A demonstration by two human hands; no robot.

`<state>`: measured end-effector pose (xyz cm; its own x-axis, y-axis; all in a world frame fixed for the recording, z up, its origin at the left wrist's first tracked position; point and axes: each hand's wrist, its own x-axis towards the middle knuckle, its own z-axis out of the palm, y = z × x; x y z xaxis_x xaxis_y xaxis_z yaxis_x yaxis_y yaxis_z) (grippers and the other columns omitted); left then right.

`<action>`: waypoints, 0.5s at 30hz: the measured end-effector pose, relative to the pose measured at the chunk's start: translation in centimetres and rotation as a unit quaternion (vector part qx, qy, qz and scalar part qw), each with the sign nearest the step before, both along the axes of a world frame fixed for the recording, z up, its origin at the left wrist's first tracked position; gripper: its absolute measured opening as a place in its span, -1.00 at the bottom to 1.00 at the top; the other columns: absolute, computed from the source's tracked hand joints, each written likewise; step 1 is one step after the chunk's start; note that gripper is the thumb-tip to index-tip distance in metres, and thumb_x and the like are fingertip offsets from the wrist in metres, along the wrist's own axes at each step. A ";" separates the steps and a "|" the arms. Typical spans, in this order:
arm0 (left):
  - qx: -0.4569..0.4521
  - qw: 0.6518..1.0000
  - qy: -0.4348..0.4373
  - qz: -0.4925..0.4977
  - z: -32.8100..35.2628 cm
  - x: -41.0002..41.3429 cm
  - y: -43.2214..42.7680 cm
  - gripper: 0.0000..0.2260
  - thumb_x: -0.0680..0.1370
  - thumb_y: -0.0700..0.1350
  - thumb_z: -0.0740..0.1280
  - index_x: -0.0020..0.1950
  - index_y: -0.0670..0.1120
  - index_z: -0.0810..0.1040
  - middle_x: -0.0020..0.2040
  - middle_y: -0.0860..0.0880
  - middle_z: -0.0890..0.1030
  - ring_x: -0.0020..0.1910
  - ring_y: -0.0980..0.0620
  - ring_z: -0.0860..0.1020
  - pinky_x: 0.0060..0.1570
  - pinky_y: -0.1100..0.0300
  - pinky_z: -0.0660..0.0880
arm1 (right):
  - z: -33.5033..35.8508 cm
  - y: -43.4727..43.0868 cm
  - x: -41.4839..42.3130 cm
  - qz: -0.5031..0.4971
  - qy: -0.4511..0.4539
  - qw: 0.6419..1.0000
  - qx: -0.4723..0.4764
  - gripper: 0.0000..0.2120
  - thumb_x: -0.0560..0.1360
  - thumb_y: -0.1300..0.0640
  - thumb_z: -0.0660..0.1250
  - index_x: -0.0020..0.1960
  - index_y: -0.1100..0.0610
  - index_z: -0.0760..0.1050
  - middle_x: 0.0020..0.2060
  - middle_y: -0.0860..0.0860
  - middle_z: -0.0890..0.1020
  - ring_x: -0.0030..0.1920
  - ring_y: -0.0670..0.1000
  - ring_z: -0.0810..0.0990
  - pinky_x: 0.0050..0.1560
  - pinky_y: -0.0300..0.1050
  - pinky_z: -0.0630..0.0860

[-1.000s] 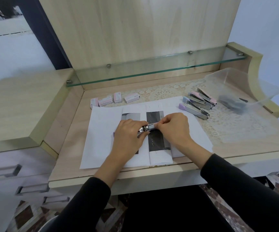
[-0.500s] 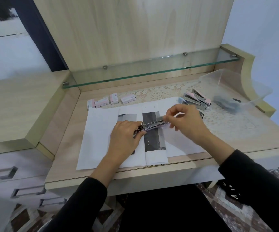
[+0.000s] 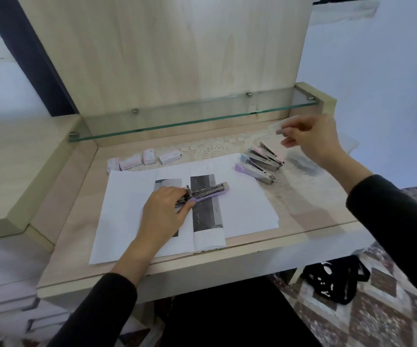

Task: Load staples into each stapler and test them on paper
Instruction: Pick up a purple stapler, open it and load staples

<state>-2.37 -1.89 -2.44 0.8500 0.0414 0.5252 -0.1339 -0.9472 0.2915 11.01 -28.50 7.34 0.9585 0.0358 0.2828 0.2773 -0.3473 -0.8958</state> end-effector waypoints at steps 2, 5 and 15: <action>0.003 1.000 -0.005 -0.003 0.0 0.0 0.0 -0.77 0.41 0.01 0.38 -0.14 -0.16 0.62 -0.24 -0.06 0.63 -0.27 -0.07 0.56 -0.25 0.18 0.44 | 0.7 -1.6 0.9 -0.049 -0.023 0.998 -0.035 -0.87 0.48 0.35 0.25 -0.08 0.25 0.57 -0.51 -0.16 0.59 -0.58 -0.20 0.49 -0.55 -0.44 0.43; 0.001 1.000 -0.009 -0.005 -0.1 0.1 0.0 -0.75 0.40 0.02 0.35 -0.14 -0.16 0.62 -0.25 -0.06 0.63 -0.28 -0.07 0.56 -0.27 0.16 0.47 | 0.9 -3.4 2.5 -0.099 -0.026 0.989 -0.111 -0.85 0.46 0.32 0.28 -0.11 0.21 0.61 -0.57 -0.20 0.51 -0.59 -0.17 0.41 -0.53 -0.44 0.35; -0.005 1.000 -0.017 -0.013 -0.1 0.0 0.1 -0.75 0.40 0.02 0.34 -0.14 -0.16 0.63 -0.25 -0.06 0.63 -0.28 -0.08 0.56 -0.27 0.18 0.45 | -0.6 -4.2 3.1 -0.118 0.002 0.956 -0.270 -0.75 0.40 0.34 0.21 -0.09 0.17 0.63 -0.13 0.16 0.66 -0.14 0.15 0.60 -0.08 -0.07 0.56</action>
